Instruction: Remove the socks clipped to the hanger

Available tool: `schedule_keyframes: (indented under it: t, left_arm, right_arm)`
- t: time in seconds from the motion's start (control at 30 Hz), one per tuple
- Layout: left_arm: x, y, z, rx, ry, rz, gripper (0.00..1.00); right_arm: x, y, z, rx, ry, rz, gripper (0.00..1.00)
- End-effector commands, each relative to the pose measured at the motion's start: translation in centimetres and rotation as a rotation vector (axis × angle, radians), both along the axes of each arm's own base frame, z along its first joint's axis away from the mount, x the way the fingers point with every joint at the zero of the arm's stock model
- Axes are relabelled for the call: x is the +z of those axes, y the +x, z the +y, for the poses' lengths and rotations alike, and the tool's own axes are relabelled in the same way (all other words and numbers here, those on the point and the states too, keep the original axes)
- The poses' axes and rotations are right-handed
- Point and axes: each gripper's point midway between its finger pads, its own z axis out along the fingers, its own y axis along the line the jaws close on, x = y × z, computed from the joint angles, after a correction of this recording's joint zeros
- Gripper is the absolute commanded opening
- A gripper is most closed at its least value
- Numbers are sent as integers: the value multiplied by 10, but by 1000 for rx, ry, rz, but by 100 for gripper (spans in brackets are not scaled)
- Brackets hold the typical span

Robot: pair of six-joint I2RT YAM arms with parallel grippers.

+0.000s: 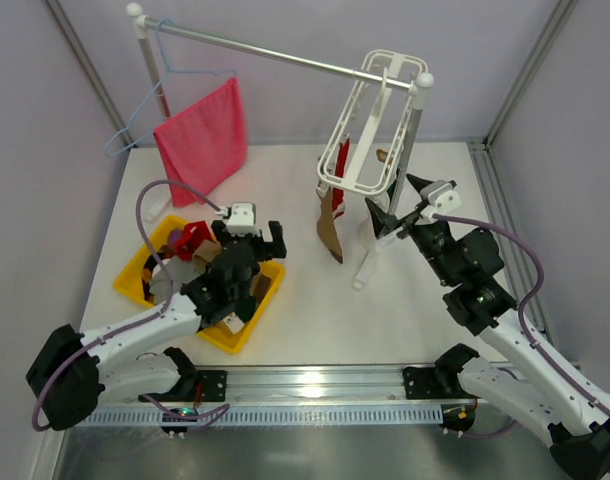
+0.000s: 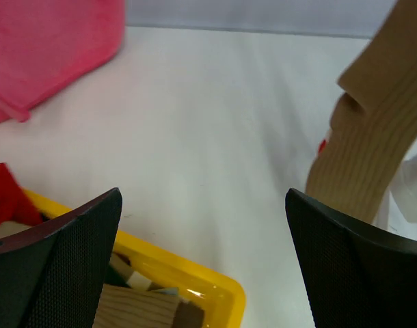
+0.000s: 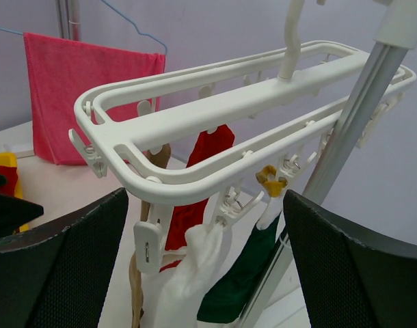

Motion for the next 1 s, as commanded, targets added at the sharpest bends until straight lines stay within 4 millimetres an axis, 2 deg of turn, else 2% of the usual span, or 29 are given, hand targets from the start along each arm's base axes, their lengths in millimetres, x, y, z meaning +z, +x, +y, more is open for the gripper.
schedule_keyframes:
  t: [0.0, 0.03, 0.1, 0.13, 0.23, 0.27, 0.37, 0.6, 0.67, 0.73, 0.77, 0.87, 0.93, 0.97]
  left_arm:
    - [35, 12, -47, -123, -112, -115, 99]
    - [32, 11, -64, -178, -133, -116, 99]
    - [33, 11, -81, -226, -151, -125, 100]
    - [33, 7, -98, -276, -161, -134, 100]
    - [40, -4, -126, -355, -181, -169, 100]
    - [36, -6, -135, -379, -174, -163, 100]
    - [41, -16, -161, -458, -197, -182, 100]
    - [57, -31, -201, -591, -249, -218, 100]
    - [56, -33, -215, -623, -261, -211, 100]
    - [47, -34, -229, -654, -258, -187, 99]
    - [53, -33, -235, -655, -272, -195, 100]
    - [52, -32, -252, -675, -275, -184, 100]
    - [52, -30, -259, -678, -278, -182, 100]
    - [47, -29, -262, -676, -271, -168, 100]
  right_arm:
    - [7, 1, -12, -55, 46, -21, 94]
    - [7, 1, -15, -67, 52, -23, 94]
    - [11, -1, -24, -101, 76, -35, 94]
    - [14, -4, -31, -126, 96, -46, 94]
    - [18, -7, -42, -164, 125, -62, 95]
    - [21, -8, -46, -183, 141, -67, 95]
    - [23, -9, -55, -218, 164, -73, 95]
    - [27, -12, -75, -302, 207, -87, 96]
    - [27, -13, -79, -322, 219, -88, 96]
    - [27, -14, -82, -334, 224, -90, 97]
    - [27, -13, -84, -343, 228, -88, 97]
    - [26, -14, -86, -349, 230, -89, 97]
    - [26, -15, -87, -352, 232, -90, 97]
    - [26, -16, -88, -352, 233, -91, 97]
